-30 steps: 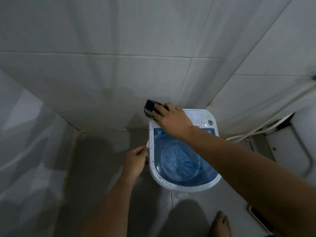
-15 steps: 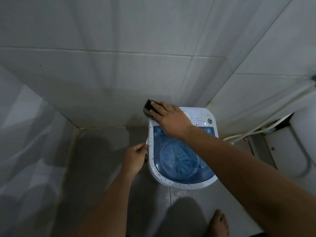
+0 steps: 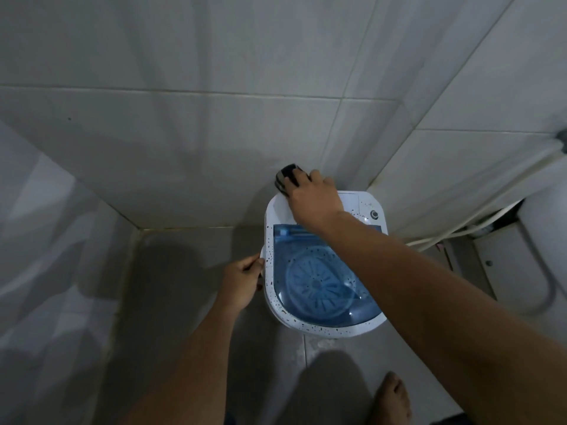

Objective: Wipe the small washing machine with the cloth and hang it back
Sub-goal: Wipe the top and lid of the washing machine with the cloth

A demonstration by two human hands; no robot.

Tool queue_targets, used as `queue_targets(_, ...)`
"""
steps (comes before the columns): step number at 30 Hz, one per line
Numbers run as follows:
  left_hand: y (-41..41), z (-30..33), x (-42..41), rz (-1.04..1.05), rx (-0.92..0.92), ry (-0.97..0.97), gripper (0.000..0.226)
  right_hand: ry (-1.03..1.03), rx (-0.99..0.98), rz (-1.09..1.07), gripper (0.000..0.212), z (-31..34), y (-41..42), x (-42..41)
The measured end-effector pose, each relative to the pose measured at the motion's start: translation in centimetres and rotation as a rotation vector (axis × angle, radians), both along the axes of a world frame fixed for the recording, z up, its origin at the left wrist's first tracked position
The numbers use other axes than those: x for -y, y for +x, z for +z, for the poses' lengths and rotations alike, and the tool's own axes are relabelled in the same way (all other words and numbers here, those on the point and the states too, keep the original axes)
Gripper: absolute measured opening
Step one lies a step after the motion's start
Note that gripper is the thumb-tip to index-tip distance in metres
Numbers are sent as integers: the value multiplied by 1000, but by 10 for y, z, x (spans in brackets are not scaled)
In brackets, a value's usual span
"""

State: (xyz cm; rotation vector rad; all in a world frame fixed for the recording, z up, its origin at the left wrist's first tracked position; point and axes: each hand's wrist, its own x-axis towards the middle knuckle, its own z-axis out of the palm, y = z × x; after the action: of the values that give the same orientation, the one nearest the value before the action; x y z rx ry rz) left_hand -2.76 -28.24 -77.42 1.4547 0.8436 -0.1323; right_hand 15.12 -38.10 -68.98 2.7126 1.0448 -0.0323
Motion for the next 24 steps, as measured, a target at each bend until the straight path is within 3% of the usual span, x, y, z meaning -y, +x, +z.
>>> queue_targets(7,2,-2,2,26,8,-33,26,-51,27,342,69,-25,-49,56)
queue_targets(14,0,5,3,-4,-18,-7,31,48,-34,-136,66,-9,-9,24)
queue_targets(17,1,2,3,4,-15,-7,31,59,-41,-56,75,-19,-47,39)
queue_targets(21,1,-3,2,18,-20,-32,30,40,-21,142,69,-30,-81,62)
queue_targets(24,0,-2,4,6,-20,-5,28,13,23,36,66,-20,-45,48)
